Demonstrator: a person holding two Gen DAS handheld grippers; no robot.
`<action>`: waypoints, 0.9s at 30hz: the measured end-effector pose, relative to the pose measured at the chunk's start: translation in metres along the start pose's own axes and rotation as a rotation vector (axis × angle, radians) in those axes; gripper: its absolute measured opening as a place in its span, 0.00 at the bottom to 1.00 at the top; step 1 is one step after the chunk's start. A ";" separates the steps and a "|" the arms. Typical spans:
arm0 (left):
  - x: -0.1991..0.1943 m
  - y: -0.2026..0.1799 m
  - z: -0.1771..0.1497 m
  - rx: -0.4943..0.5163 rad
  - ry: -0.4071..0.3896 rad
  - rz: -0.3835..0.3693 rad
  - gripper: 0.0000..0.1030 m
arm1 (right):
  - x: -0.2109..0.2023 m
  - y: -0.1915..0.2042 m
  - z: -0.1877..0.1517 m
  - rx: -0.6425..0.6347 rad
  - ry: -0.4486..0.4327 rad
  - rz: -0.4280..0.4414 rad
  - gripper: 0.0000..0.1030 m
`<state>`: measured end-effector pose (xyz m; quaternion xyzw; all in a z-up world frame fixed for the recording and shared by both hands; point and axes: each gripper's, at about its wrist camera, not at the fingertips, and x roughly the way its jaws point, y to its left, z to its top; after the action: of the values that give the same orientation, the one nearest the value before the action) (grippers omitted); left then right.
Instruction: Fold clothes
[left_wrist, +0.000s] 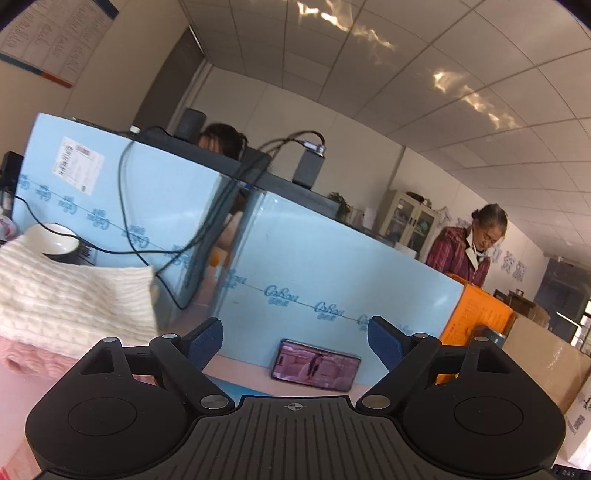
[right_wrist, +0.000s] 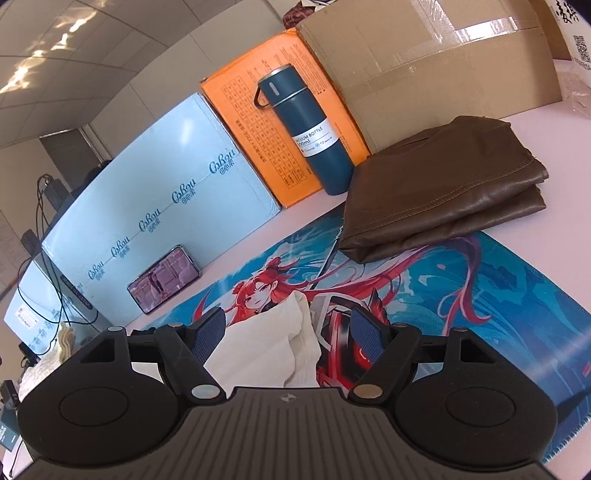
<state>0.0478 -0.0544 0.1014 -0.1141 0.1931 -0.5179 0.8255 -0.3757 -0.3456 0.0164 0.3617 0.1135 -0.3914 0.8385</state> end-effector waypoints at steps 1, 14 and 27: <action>0.029 -0.005 0.002 0.012 0.097 -0.050 0.86 | 0.011 0.003 0.004 -0.018 0.032 -0.012 0.72; 0.233 0.015 -0.065 0.279 0.667 0.097 0.86 | 0.102 0.019 0.018 -0.271 0.197 -0.035 0.63; 0.215 -0.016 -0.085 0.554 0.450 0.045 0.00 | 0.103 0.044 0.001 -0.579 0.097 -0.068 0.04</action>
<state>0.0811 -0.2535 -0.0122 0.2352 0.2247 -0.5444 0.7732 -0.2745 -0.3863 -0.0085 0.1218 0.2722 -0.3528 0.8869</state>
